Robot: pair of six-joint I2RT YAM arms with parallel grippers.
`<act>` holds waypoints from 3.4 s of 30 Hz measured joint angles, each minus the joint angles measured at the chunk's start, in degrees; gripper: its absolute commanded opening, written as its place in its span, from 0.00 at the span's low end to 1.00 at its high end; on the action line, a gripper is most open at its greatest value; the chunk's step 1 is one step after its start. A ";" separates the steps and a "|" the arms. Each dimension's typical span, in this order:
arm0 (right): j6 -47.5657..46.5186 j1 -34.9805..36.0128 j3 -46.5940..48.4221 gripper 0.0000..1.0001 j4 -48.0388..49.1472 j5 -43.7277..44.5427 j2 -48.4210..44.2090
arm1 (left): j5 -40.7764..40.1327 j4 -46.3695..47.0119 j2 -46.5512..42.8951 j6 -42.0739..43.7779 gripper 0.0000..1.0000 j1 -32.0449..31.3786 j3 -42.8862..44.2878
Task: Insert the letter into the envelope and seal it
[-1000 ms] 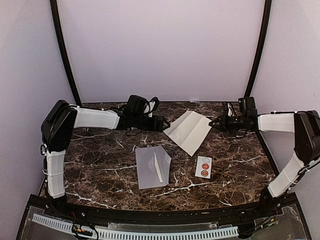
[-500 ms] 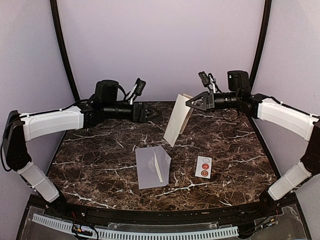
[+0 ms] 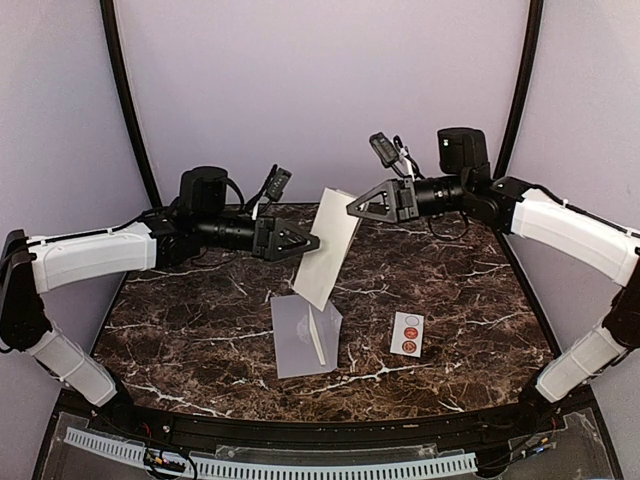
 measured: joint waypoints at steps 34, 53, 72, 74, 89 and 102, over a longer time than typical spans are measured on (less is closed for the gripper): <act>-0.59 2.40 1.51 0.00 0.09 -1.81 0.15 | 5.86 7.85 0.04 -4.76 0.21 -0.70 -4.68; -0.52 1.33 0.22 0.79 -2.97 9.62 -2.78 | 2.71 11.50 -3.23 -8.85 0.00 -0.70 -9.84; 8.44 2.80 -19.50 0.89 5.51 29.53 -14.67 | -8.76 16.98 -14.97 -16.24 0.00 -0.70 -16.76; 9.01 4.28 -19.54 0.81 6.62 29.20 -13.33 | -8.98 16.94 -14.97 -16.35 0.00 -0.70 -16.76; 9.66 8.50 -16.04 0.00 10.10 29.64 -7.28 | -9.99 15.96 -14.97 -16.13 0.33 -0.70 -16.74; 7.06 9.92 -14.29 0.00 9.57 28.68 -7.28 | -12.72 14.49 -12.41 -14.99 0.43 -0.70 -16.15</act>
